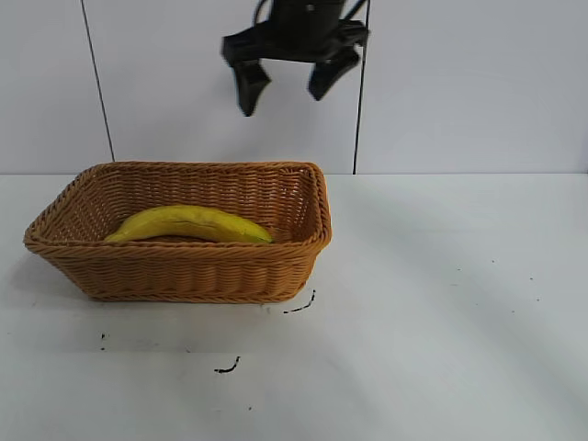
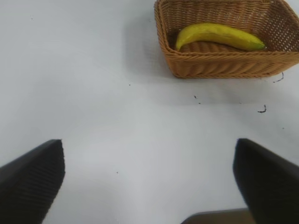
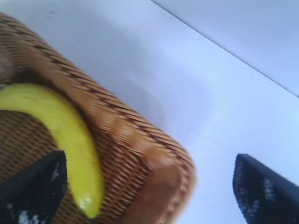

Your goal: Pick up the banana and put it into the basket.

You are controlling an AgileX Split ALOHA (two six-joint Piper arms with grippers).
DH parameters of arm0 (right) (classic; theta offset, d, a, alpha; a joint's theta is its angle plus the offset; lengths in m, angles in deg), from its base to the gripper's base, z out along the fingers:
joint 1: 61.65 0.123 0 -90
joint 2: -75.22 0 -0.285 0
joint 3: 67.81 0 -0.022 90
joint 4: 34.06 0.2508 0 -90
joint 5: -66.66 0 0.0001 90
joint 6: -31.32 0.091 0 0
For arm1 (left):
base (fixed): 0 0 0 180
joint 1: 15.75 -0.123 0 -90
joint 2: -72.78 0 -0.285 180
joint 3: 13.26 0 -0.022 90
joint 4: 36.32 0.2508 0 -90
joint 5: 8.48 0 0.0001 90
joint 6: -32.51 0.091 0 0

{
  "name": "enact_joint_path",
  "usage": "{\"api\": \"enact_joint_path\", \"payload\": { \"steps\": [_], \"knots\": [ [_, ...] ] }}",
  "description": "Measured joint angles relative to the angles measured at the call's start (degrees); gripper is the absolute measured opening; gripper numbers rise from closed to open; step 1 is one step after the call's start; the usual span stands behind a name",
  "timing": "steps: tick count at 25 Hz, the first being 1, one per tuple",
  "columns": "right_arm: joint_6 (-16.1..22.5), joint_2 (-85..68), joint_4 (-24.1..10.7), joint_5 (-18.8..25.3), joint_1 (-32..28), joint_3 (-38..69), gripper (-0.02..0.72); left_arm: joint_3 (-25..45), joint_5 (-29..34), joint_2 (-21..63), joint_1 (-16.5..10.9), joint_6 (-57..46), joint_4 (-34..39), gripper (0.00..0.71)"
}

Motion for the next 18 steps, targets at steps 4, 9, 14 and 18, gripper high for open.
{"api": "enact_joint_path", "payload": {
  "steps": [4,9,14,18],
  "knots": [
    [0.6,0.0,-0.2,2.6,-8.6,0.0,0.689,0.0,0.0,0.0,0.0,0.0,0.0,0.695],
    [0.7,0.0,-0.2,5.8,-17.1,0.0,0.689,0.0,0.0,0.0,0.0,0.0,0.0,0.695],
    [0.7,0.0,-0.2,6.6,-22.7,0.0,0.689,0.0,0.0,0.0,0.0,0.0,0.0,0.695],
    [0.7,-0.5,-0.3,6.5,-24.3,0.6,0.689,0.0,0.0,0.0,0.0,0.0,0.0,0.695]
  ]
}}
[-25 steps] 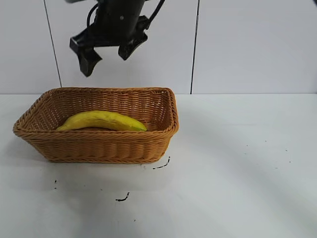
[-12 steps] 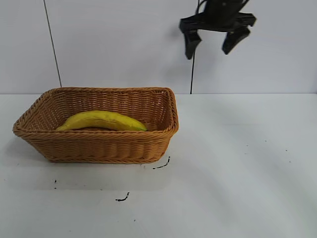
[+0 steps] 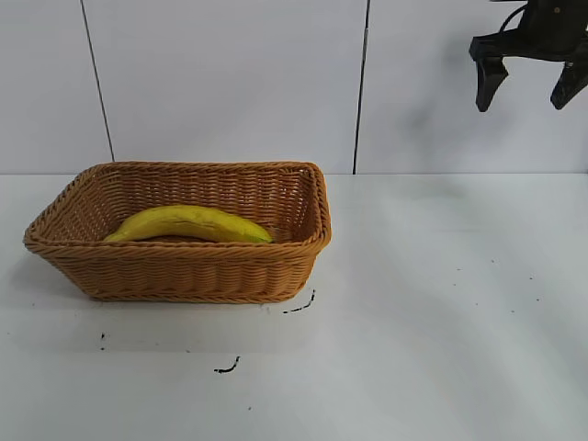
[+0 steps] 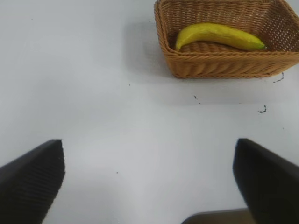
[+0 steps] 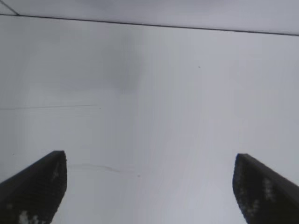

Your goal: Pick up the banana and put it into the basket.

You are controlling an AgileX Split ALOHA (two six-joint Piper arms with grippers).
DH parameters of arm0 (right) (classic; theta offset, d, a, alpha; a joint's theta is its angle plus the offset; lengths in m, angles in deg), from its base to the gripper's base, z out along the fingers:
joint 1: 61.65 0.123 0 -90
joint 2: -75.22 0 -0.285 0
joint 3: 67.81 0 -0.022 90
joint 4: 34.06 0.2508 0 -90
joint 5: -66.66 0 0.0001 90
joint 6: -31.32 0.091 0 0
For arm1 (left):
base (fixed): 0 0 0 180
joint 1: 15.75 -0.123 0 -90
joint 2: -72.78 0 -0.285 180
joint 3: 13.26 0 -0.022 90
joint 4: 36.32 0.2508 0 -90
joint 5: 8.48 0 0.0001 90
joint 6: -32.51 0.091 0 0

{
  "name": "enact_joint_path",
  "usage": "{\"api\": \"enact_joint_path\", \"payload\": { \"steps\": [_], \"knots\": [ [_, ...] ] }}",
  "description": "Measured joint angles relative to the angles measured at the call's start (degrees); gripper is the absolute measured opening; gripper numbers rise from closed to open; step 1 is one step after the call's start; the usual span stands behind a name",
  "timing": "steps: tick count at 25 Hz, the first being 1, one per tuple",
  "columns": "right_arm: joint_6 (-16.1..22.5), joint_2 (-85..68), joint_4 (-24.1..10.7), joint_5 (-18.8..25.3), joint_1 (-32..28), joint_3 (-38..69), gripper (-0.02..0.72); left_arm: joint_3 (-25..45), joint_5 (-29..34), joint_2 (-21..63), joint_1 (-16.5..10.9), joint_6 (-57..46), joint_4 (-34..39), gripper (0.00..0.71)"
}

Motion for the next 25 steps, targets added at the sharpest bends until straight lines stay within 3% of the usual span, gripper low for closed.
{"api": "enact_joint_path", "payload": {
  "steps": [10,19,25],
  "knots": [
    [-1.0,-17.2,3.6,-0.1,0.0,25.3,0.689,0.0,0.0,0.0,0.0,0.0,0.0,0.695],
    [-1.3,-45.6,4.4,-0.1,0.0,58.6,0.689,0.0,0.0,0.0,0.0,0.0,0.0,0.695],
    [-4.7,-67.4,4.4,-0.2,0.0,78.2,0.689,0.0,0.0,0.0,0.0,0.0,0.0,0.695]
  ]
}}
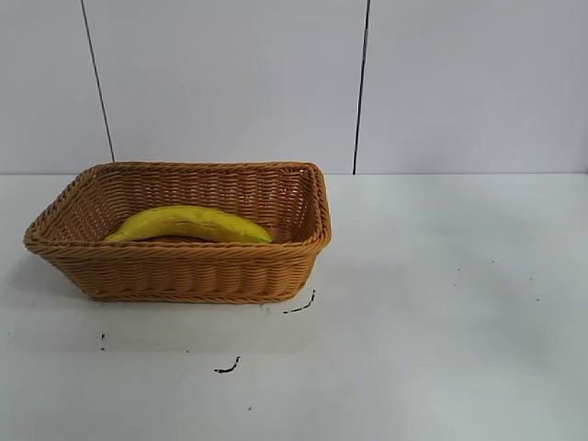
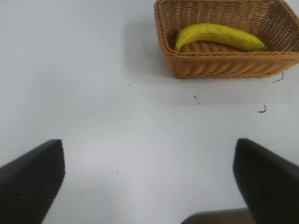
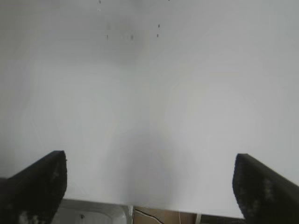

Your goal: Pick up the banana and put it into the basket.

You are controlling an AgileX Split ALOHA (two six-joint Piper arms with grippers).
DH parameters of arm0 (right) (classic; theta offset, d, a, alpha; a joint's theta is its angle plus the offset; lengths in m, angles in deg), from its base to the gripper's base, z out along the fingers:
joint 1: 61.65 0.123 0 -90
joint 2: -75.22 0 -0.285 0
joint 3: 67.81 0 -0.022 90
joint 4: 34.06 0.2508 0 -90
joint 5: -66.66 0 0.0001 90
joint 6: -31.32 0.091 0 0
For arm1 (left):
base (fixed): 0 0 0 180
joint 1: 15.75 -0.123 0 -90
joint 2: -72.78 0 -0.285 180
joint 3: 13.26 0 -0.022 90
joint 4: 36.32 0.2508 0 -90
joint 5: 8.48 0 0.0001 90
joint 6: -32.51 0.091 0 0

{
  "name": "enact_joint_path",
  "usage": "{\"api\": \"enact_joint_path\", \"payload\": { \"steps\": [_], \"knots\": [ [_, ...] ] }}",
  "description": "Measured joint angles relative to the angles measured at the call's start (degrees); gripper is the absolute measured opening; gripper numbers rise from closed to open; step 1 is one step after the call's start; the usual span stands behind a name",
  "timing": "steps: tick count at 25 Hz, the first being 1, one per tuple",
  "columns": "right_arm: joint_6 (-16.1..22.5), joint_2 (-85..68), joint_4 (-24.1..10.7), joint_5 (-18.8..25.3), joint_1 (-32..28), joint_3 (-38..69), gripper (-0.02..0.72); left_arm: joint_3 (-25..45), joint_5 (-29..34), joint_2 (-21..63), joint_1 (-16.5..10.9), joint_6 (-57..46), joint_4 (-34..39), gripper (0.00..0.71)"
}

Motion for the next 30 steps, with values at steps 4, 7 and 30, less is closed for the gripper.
{"api": "enact_joint_path", "payload": {
  "steps": [4,7,30],
  "knots": [
    [-0.9,-14.8,0.0,-5.2,0.0,11.3,0.689,0.0,0.0,0.0,0.0,0.0,0.0,0.695],
    [-1.0,-25.5,0.0,-9.1,0.0,18.4,0.689,0.0,0.0,0.0,0.0,0.0,0.0,0.695],
    [-1.0,-66.8,0.8,-11.0,0.0,26.5,0.689,0.0,0.0,0.0,0.0,0.0,0.0,0.695]
  ]
}}
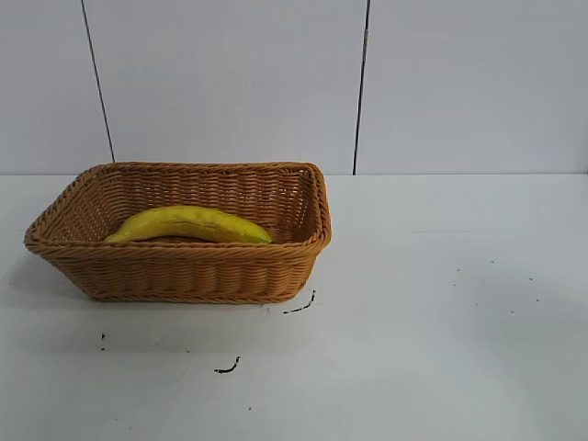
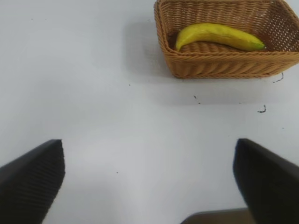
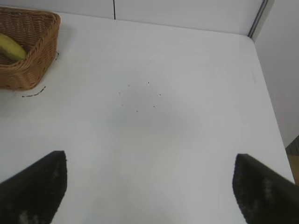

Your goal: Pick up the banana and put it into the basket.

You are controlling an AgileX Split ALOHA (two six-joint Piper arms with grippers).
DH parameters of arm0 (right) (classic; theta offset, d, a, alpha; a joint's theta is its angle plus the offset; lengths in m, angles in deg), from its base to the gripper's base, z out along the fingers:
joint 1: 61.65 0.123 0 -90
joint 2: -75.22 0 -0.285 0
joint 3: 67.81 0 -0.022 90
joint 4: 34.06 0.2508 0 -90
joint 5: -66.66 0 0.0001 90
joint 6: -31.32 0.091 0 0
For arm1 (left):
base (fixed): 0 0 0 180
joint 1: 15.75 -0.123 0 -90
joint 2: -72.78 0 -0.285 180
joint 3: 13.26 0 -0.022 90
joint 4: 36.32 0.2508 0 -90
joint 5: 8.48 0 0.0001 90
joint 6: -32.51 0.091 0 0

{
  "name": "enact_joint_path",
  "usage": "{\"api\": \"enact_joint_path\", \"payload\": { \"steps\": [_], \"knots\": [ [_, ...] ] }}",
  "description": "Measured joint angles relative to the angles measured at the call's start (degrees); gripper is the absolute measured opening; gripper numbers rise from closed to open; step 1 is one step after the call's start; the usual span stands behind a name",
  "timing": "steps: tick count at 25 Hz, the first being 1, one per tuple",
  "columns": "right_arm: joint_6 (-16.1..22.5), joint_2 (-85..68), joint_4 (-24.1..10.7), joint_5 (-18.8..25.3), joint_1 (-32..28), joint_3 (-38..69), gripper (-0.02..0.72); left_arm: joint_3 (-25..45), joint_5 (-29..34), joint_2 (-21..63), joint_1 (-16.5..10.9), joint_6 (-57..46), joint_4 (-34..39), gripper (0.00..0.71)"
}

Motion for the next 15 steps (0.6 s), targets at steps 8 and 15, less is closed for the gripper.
{"api": "enact_joint_path", "payload": {
  "steps": [8,15],
  "knots": [
    [0.0,-0.3,0.1,0.0,0.0,0.0,0.689,0.0,0.0,0.0,0.0,0.0,0.0,0.695],
    [0.0,-0.3,0.4,0.1,0.0,0.0,0.692,0.0,0.0,0.0,0.0,0.0,0.0,0.695]
  ]
}}
